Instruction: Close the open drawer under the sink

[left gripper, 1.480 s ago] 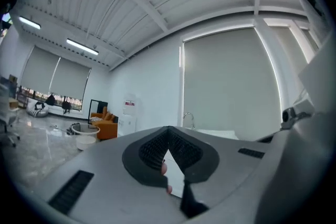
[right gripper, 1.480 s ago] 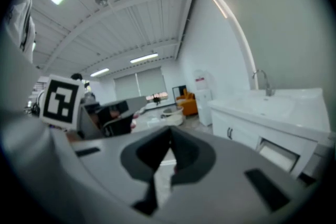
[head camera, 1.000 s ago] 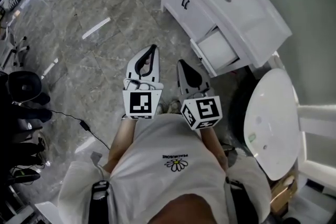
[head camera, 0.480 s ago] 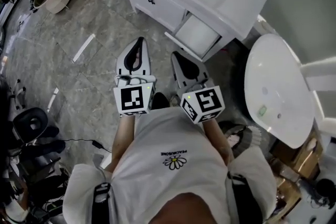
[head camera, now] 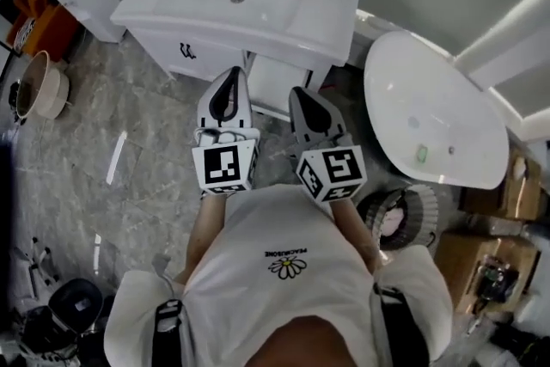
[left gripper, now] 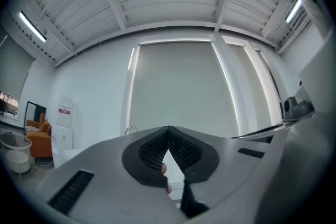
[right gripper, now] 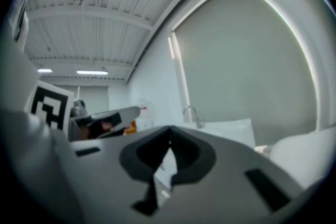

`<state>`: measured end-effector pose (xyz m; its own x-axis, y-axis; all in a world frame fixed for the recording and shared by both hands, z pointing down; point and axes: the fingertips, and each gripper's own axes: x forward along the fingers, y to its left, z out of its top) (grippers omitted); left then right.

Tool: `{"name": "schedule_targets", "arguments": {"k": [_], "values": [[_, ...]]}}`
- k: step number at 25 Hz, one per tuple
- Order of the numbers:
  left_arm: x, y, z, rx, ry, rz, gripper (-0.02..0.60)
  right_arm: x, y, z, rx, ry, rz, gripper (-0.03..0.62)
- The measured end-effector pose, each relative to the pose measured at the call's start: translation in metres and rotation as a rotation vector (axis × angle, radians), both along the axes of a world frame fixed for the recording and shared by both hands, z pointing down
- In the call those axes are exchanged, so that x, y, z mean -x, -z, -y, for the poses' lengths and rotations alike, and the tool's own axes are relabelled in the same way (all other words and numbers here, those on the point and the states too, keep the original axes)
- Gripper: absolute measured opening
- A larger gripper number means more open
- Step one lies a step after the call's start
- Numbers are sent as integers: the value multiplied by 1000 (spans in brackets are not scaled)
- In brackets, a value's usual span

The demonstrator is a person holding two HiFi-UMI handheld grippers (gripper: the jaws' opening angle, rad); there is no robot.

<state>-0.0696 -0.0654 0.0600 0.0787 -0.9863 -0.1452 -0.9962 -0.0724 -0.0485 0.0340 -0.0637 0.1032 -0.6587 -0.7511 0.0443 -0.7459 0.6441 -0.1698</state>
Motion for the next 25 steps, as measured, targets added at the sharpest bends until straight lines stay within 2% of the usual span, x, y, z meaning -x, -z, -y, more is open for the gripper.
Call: {"name": "schedule_targets", "arguments": {"k": [5,11,14,18,21,25], "values": [[-8,10,34,-6,-134,63,21,-19,8,29,-11,-182,18,29],[8,2,53,40,-198,27,21,-29,-2,34,29,-311,15,29],[11,-5,61,56,-230,41,21,-32,-10,33,54,-356,6,29],[17,-9,79,59,-263,85,21,-28,-10,40,32,-384,-40,29],[24,-20,89,83,-276,64,21,-22,-8,51,9,-390,-80,29],[32,-47,102,117,-279,53,21,-12,-27,65,17,-416,-82,29]]}}
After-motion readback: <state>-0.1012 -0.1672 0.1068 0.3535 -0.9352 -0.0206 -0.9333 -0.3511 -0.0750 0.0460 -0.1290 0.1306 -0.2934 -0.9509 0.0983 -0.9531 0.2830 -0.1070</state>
